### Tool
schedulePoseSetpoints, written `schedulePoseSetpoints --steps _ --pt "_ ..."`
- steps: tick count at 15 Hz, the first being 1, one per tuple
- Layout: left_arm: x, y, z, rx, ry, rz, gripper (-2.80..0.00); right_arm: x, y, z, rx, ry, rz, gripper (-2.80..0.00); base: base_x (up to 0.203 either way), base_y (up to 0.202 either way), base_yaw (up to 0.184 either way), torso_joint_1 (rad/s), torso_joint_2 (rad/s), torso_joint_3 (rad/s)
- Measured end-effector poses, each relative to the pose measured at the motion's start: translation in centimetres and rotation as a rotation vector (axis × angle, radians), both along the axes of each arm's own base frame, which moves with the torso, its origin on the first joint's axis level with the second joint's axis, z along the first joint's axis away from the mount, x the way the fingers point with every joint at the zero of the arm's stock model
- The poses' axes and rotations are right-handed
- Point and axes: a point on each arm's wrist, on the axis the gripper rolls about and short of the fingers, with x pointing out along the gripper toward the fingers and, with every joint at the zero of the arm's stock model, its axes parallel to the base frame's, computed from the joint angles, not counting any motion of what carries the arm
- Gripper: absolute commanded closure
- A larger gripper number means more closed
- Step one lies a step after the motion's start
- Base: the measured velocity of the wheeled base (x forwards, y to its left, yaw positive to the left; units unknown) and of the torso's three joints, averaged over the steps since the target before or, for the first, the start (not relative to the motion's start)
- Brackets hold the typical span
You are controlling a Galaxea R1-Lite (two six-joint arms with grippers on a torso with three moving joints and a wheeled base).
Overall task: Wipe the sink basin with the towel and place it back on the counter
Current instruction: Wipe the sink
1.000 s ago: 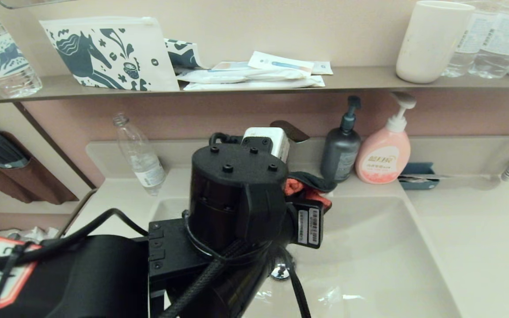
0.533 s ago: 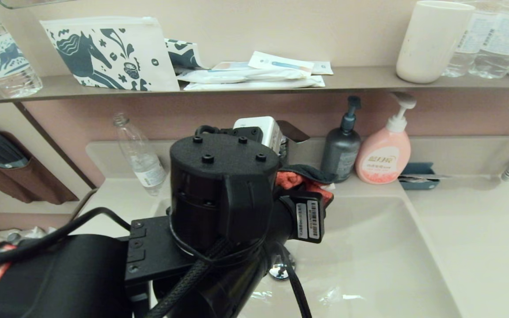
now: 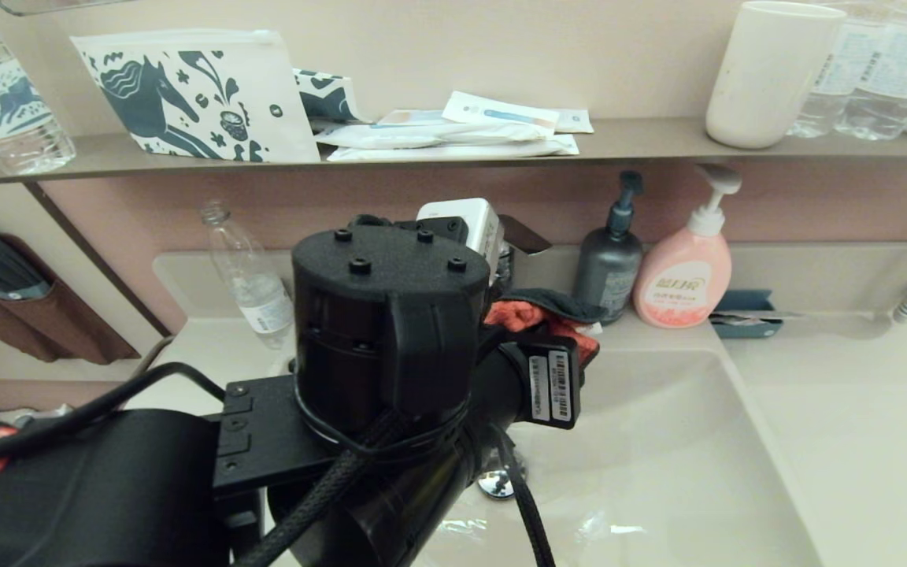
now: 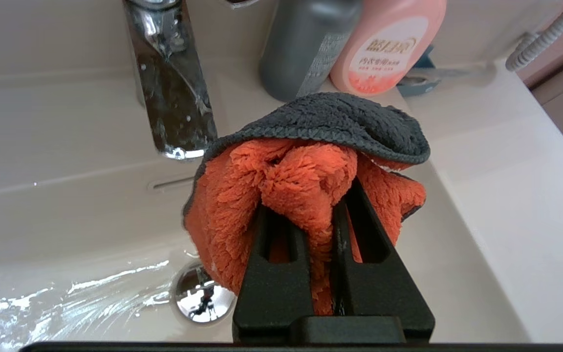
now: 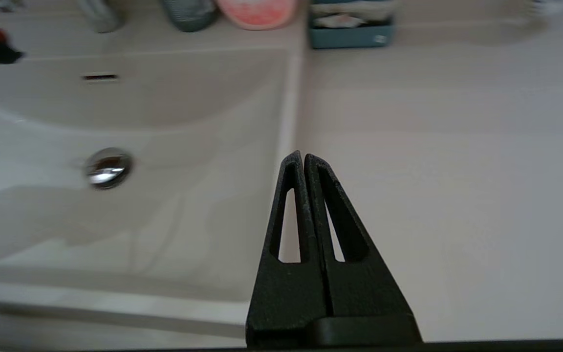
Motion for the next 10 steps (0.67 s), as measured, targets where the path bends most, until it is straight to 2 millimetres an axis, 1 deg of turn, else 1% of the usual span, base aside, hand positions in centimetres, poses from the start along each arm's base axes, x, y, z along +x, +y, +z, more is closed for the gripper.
schedulePoseSetpoints --steps 2,5,7,10 --pt "0.1 -0.2 0.9 -0.026 -0.013 -0.002 0.00 1.9 0.2 1.7 0.001 0.032 0.105 0.00 0.000 0.000 0.000 0.000 0.00 0.000" --pt "0.1 -0.6 1.9 -0.062 -0.021 -0.020 0.00 6.0 1.7 3.4 -0.011 0.091 0.256 0.00 0.000 0.000 0.000 0.000 0.00 0.000" --pt "-0.6 -1.1 2.3 -0.098 -0.015 -0.047 0.00 9.0 3.1 4.2 -0.016 0.112 0.368 0.00 0.000 0.000 0.000 0.000 0.00 0.000" --pt "-2.3 -1.8 2.7 -0.127 0.002 -0.101 0.00 12.7 5.2 5.1 -0.041 0.137 0.525 0.00 0.000 0.000 0.000 0.000 0.00 0.000"
